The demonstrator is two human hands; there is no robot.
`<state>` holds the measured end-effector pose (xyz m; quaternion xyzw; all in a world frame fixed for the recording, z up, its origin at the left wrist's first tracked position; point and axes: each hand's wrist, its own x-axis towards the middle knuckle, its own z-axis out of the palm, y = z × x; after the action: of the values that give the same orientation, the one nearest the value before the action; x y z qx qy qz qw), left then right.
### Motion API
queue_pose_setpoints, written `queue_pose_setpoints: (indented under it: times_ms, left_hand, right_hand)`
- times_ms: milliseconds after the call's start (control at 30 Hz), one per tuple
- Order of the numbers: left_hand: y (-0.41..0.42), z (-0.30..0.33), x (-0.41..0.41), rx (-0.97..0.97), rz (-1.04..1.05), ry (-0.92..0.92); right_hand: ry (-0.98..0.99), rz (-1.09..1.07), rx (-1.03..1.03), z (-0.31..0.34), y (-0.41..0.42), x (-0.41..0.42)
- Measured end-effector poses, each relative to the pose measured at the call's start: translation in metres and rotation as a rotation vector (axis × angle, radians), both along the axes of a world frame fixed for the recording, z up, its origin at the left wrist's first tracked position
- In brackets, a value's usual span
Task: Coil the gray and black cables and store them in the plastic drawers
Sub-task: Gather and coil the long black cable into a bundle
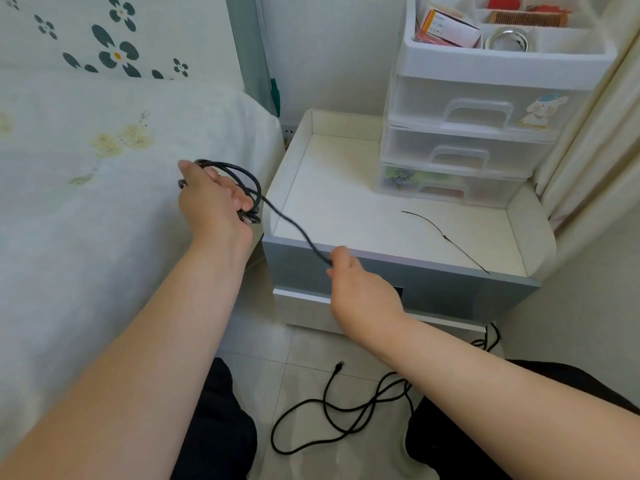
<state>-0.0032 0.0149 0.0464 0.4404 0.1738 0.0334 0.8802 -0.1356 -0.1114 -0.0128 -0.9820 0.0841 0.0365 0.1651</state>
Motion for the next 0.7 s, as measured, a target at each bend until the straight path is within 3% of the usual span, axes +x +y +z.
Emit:
queue_pose_setpoints:
  times_ms: [100, 300, 433, 700]
  left_hand:
    - [-0.009, 0.003, -0.006, 0.119, -0.068, -0.072]
    - [-0.021, 0.008, -0.022, 0.503, -0.27, -0.307]
    - [-0.023, 0.005, -0.026, 0.627, -0.322, -0.351]
    - [-0.03, -0.01, -0.036, 0.879, -0.497, -0.371]
  right_hand:
    - [0.08, 0.114, -0.161, 0.016, 0.009, -0.001]
    - [-0.085, 0.188, -0.284, 0.053, 0.009, 0.001]
    - [-0.185, 0.15, -0.283, 0.067, -0.008, 0.007]
    - [-0.287, 0.298, -0.224, 0.081, -0.024, 0.005]
